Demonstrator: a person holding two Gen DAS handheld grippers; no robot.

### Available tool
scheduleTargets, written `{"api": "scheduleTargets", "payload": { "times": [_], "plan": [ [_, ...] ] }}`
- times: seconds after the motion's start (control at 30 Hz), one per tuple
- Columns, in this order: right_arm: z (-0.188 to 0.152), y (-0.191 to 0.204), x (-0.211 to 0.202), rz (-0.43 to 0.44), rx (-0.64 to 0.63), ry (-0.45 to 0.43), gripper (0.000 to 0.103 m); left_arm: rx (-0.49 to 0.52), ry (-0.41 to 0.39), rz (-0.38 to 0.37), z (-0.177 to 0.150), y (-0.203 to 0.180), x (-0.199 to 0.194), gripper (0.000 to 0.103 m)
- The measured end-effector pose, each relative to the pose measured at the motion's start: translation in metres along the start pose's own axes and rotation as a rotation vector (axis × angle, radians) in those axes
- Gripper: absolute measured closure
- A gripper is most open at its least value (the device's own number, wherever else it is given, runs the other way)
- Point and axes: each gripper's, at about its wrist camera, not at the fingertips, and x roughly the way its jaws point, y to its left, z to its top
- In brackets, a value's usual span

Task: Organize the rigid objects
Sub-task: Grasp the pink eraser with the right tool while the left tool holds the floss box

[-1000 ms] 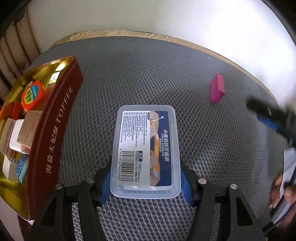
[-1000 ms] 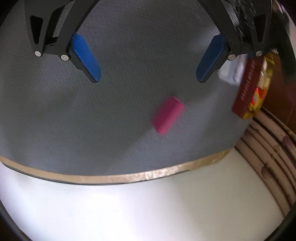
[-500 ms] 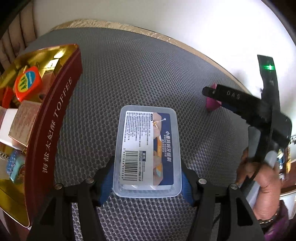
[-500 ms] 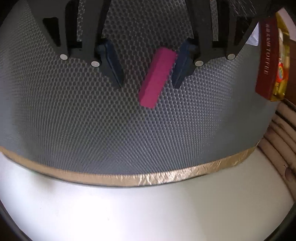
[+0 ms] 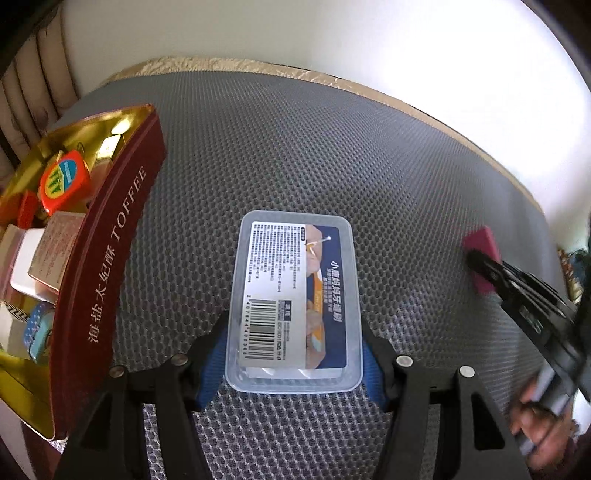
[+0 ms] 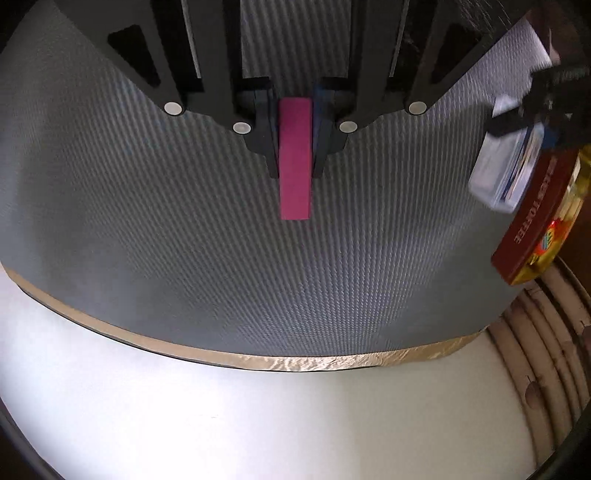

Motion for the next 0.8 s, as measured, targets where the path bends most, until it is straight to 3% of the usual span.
{"api": "scheduleTargets", "payload": {
  "times": [0.1, 0.33, 0.8],
  "plan": [
    [-0.014, -0.011, -0.005, 0.011, 0.012, -0.024, 0.089, 0.021, -0.019, 0.029, -0.004, -0.011, 0.001, 0.040],
    [-0.013, -0.006, -0.007, 0.005, -0.044, -0.059, 0.089, 0.074, -0.077, 0.089, -0.027, -0.036, 0.007, 0.040],
    [-0.022, -0.029, -0.026, 0.062, -0.030, -0.106, 0.089, 0.099, -0.177, 0.121, -0.061, -0.053, -0.015, 0.040]
  ]
}}
